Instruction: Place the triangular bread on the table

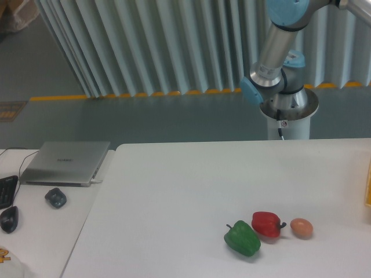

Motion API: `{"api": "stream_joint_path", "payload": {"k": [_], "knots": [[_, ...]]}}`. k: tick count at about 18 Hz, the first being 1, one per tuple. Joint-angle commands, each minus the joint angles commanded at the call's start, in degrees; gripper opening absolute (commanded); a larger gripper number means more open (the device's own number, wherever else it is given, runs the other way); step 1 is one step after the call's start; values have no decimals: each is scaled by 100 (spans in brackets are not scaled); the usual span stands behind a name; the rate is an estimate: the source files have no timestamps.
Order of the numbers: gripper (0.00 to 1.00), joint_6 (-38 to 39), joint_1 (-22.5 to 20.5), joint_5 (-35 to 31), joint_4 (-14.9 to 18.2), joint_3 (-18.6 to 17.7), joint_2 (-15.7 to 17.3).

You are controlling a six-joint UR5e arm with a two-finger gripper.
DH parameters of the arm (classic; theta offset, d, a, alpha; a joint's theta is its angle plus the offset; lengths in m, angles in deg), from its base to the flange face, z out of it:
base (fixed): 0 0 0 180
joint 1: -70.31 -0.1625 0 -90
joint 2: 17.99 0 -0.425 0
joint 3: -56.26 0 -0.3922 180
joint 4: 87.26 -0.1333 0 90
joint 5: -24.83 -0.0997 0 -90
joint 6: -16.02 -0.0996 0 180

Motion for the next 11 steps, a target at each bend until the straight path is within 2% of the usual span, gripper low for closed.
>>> {"api": "stream_joint_path", "payload": {"k": [5,9,11], "knots": [[30,273,186,61,518,211,185],[29,352,212,316,642,307,238],[28,554,212,561,817,387,255]]}}
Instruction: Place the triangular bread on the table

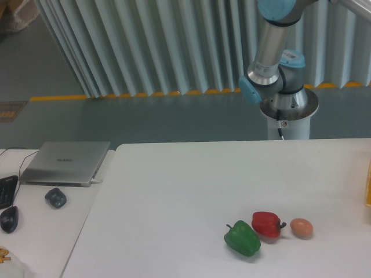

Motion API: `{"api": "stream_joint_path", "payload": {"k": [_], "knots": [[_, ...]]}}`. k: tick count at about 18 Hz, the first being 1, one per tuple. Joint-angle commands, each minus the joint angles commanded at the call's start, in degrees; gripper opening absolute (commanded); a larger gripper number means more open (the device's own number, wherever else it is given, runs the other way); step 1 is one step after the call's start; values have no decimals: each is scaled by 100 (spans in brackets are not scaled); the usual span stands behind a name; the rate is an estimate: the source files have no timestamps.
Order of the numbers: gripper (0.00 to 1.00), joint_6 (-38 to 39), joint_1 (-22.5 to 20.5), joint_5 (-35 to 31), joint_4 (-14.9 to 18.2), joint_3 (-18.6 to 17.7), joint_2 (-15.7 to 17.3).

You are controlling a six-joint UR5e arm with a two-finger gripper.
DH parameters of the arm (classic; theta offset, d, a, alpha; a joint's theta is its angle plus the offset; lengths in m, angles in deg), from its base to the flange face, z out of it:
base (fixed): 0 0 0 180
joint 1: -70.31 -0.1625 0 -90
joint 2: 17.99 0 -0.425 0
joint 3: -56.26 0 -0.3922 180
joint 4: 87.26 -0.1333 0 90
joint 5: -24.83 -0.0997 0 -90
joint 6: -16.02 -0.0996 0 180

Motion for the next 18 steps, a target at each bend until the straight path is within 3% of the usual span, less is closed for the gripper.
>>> {"api": "stream_joint_path", "payload": {"k": [2,6,16,18], "knots": [[28,359,78,386,71,35,0],[26,1351,464,388,98,158,9],[25,2996,1230,475,45,220,35],[25,3418,1353,703,-173,220,18]]}}
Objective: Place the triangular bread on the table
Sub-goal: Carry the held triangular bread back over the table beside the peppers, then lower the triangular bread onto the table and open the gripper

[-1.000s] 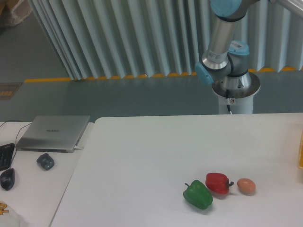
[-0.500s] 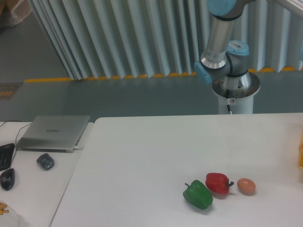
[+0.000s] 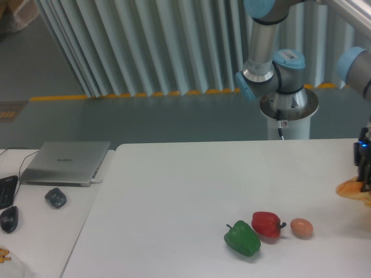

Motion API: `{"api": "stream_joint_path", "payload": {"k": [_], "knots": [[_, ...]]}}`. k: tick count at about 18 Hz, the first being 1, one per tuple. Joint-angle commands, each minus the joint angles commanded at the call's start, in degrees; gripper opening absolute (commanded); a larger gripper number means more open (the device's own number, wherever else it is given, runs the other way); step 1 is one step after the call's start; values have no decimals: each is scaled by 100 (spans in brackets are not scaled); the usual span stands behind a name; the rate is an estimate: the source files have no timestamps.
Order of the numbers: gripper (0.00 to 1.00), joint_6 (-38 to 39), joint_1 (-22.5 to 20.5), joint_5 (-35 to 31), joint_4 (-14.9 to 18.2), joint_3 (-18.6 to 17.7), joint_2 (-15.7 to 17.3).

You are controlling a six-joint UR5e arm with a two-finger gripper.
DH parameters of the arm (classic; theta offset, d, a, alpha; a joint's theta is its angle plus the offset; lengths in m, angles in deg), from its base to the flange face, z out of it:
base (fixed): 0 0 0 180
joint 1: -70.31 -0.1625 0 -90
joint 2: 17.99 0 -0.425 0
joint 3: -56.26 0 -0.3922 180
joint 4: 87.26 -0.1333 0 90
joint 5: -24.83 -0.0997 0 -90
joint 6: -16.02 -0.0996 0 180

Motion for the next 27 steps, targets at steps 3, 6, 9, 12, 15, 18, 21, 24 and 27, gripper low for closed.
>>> {"api": "stream_joint_path", "payload": {"k": [3,6,9,12,15,18,21,24,27], "knots": [[25,484,150,54,-309,-70,-18],[25,653,308,19,-371,-88,-61],[25,592,369,1,-345,-324,-53],[25,583,597,-165,-310,-501,-44],[25,591,826,-271,-187,-685,-9],[25,618,1002,-271,-178,-826,88],[25,644,1204,-297,-108,-966,210],[28,670,1423,-324,-2,-993,211],[32,688,1617,-578,-11,-1098,211]]}}
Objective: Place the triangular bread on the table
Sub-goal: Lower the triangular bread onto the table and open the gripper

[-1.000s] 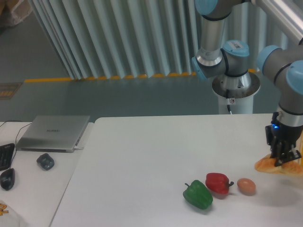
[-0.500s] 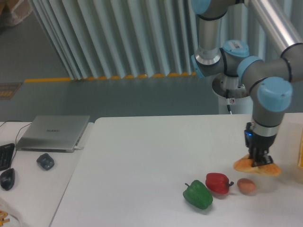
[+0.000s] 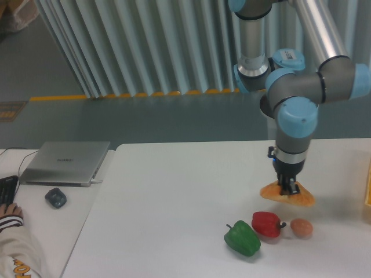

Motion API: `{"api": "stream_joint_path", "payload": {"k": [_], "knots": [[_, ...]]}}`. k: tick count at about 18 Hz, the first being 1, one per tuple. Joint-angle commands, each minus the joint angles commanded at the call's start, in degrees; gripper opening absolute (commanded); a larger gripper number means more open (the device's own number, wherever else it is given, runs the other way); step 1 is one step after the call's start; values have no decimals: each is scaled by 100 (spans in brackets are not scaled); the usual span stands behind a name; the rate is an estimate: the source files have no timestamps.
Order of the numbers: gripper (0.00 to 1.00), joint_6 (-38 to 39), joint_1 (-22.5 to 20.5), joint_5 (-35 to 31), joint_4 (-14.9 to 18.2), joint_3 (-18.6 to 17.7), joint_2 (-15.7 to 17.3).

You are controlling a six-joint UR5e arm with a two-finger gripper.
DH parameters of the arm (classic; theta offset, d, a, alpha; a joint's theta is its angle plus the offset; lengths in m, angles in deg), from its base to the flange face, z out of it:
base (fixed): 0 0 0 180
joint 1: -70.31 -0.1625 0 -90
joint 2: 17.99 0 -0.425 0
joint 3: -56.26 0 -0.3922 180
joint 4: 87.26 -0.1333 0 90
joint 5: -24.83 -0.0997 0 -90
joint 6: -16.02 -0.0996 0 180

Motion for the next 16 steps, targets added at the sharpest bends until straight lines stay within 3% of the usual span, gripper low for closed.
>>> {"api": "stream_joint_path", "payload": {"k": [2,4,10,14,16], "knots": [[40,26,54,-141,-18,-9,-9],[100,-8,54,-115,-88,-9,-26],[100,26,62,-115,-307,17,-44],[100,18,28,-107,-895,113,17],[100,0,1,-106,-941,201,17]]}}
